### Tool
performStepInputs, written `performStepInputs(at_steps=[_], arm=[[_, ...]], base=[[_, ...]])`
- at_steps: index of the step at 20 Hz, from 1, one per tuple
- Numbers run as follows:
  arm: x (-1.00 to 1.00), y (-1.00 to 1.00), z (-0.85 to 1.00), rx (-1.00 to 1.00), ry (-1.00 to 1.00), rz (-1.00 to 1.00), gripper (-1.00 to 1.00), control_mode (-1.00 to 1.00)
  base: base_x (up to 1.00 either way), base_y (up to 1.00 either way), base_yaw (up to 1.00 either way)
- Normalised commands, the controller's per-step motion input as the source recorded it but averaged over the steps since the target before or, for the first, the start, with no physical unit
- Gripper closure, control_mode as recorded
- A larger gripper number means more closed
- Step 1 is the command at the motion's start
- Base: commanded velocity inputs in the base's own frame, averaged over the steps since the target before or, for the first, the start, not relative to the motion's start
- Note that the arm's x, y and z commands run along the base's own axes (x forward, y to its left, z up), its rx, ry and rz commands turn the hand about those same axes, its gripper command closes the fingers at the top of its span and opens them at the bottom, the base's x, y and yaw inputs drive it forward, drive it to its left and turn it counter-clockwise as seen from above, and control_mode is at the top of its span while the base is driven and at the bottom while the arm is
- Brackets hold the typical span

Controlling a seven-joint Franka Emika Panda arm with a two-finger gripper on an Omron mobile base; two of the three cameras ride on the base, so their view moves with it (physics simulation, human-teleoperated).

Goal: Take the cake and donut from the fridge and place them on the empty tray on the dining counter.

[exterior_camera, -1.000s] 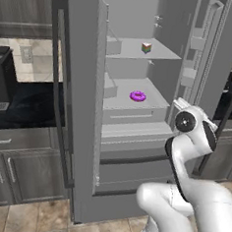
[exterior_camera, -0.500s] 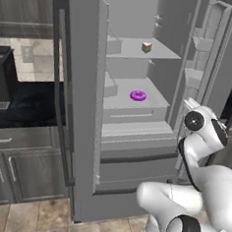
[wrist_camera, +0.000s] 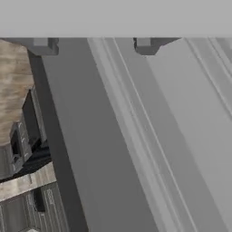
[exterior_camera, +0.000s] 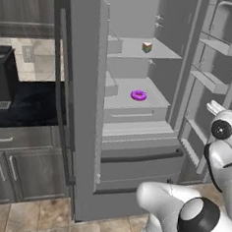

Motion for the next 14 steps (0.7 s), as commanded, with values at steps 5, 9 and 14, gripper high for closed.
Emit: performStepInputs(at_steps=[5,9,14], arm=[[0.0,-1.0,0.0,0.08,0.01,-0.16,-1.0,-1.0],[-0.26,-0.34,0.19,0.07,-0.04,-0.04,-1.0,-1.0],[-0.54,-0.4,0.49,0.09,0.01,-0.01,-1.0,-1.0]], base=[[0.0,0.0,0.0],[0.0,0.0,0.0],[0.0,0.0,0.0]])
